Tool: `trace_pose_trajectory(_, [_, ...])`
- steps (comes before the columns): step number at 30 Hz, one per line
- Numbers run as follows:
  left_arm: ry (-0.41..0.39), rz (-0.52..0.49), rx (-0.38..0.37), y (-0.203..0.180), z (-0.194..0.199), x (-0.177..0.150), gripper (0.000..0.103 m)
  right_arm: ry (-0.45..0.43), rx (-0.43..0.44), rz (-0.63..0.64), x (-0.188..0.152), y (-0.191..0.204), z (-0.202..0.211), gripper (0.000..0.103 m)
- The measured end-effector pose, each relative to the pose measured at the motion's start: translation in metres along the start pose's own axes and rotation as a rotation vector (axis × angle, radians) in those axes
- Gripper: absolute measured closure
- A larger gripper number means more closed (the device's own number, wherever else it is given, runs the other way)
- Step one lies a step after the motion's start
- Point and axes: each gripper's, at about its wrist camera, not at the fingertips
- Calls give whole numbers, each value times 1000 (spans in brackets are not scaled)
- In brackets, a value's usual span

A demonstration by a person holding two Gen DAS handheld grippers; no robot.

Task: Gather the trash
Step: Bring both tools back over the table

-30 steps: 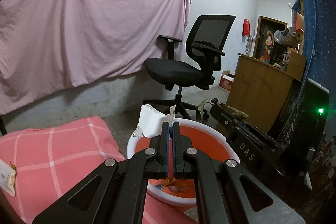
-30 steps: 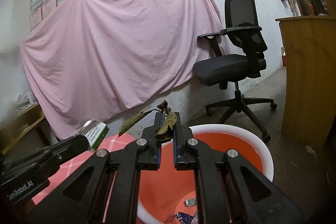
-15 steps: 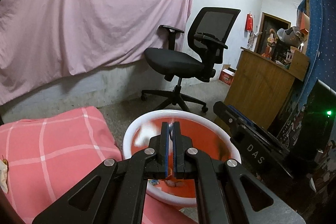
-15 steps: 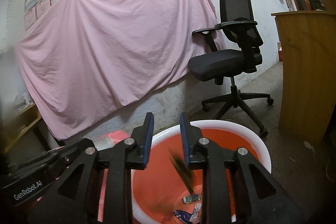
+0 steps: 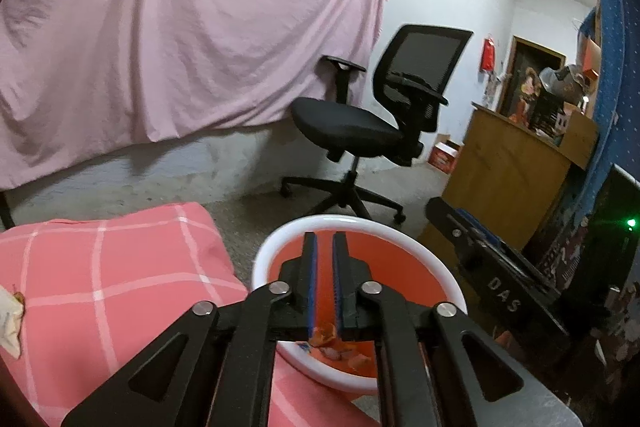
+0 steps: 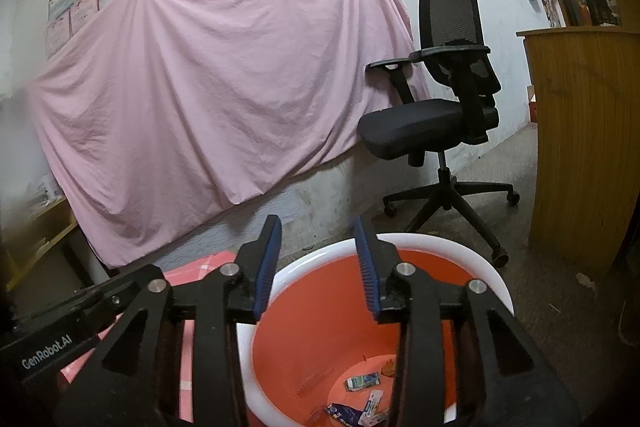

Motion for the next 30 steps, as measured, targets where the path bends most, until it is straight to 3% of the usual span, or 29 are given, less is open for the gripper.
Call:
trace_pose_trajectory(2, [-27, 20, 14, 6, 7, 2, 80, -20, 4, 4, 4, 4, 4, 0])
trace_pose_trajectory(4, [-72, 56, 26, 15, 18, 3, 56, -33, 7, 13, 6, 7, 7, 0])
trace_pose_trajectory(8, [-145, 99, 74, 31, 39, 7, 51, -65, 22, 29, 11, 15, 14, 0])
trace_pose_trajectory(11, [-204, 111, 130, 43, 58, 5, 31, -88, 38, 30, 13, 22, 19, 0])
trace_pose_trajectory(13, [-259, 127, 171, 52, 72, 1, 6, -106, 48, 29, 15, 26, 21, 0])
trace_pose_trajectory(18, [-360, 153, 282, 75, 101, -7, 2, -157, 91, 25, 16, 39, 27, 0])
trace_pose_trajectory(30, [-482, 118, 426, 117, 163, -37, 2, -278, 188, 78, 16, 95, 41, 0])
Point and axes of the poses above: each gripper's, at about its wrist camera, not at the fingertips, and z roughly against the way its jaws point, y to its left, x to its top, and after that the axes turned 8 degrees about z, right-handed
